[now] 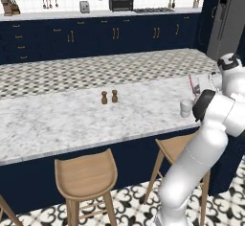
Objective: Take a straw from the drawer in front and place it inside the glass cup on the dining counter.
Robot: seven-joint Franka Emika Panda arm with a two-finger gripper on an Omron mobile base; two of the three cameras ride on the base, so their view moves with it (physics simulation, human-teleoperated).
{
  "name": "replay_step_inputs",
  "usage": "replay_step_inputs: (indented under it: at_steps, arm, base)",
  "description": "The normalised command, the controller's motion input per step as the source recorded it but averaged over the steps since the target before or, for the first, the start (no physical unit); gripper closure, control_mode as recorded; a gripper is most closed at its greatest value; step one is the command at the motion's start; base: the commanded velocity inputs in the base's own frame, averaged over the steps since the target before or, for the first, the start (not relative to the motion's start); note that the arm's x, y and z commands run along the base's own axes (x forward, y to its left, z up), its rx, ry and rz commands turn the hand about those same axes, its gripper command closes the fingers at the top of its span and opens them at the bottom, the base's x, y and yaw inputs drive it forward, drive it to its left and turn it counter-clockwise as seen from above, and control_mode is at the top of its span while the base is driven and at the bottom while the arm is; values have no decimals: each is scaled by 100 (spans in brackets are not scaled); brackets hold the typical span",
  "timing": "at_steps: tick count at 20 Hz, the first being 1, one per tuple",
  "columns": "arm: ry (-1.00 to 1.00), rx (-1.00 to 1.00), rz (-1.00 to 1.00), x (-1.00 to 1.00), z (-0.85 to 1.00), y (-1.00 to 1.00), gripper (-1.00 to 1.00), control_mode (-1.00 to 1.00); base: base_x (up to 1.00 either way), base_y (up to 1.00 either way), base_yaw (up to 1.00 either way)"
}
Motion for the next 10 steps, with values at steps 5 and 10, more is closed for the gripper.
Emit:
replay_step_inputs:
  at_steps: [5, 10]
  arm:
    - [0, 12, 8, 31, 12, -21, 100, -100]
    - [2, 13, 0, 49, 16, -3, 100, -100]
  base:
    - [0, 0, 0]
    - [0, 0, 0]
